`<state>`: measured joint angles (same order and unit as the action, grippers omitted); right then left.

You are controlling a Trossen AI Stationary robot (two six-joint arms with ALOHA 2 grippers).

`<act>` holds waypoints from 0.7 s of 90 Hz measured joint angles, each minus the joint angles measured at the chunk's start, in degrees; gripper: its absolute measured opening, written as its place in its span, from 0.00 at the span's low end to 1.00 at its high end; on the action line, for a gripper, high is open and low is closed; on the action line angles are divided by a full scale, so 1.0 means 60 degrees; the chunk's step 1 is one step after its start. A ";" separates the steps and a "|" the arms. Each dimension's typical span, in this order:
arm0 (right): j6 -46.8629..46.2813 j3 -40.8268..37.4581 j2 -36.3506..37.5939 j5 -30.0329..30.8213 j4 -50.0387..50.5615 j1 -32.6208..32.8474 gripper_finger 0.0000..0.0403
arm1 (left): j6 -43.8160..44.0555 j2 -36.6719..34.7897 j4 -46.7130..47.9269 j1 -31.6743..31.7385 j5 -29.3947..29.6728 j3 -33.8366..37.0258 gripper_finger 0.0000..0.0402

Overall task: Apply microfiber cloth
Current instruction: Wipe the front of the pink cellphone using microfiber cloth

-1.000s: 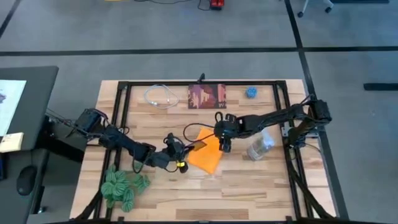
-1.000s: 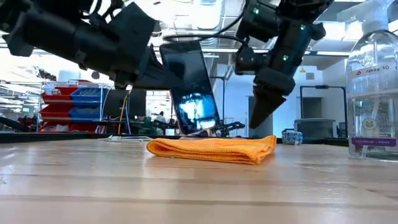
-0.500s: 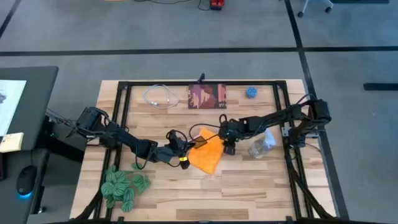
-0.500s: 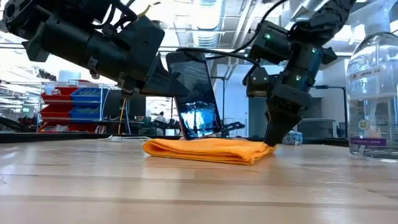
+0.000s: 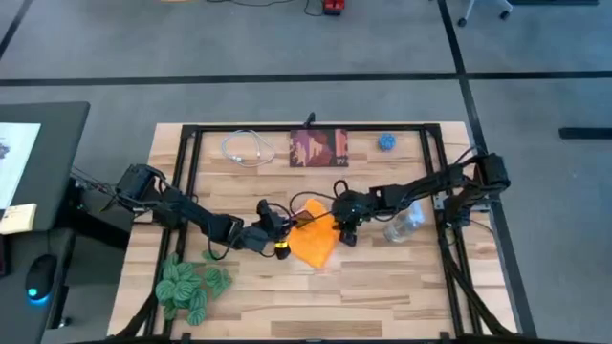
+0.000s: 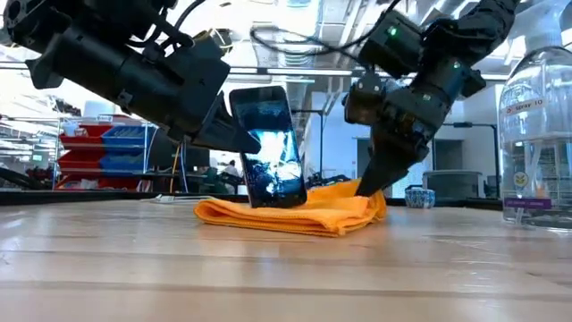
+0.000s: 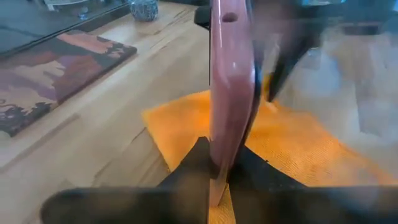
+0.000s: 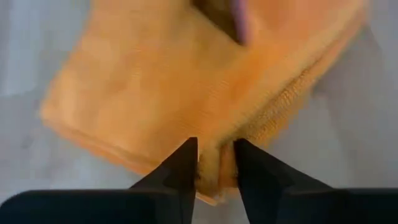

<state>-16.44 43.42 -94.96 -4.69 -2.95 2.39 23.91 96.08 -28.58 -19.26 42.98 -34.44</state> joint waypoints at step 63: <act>0.0699 0.3243 -0.1878 0.0554 0.0049 0.0758 0.21 | 0.0911 -0.3630 0.4629 -0.0622 0.0239 0.0062 0.01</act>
<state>-12.25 62.88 -106.22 -1.37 -2.65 6.94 29.38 74.31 -0.80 -22.99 44.41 -34.06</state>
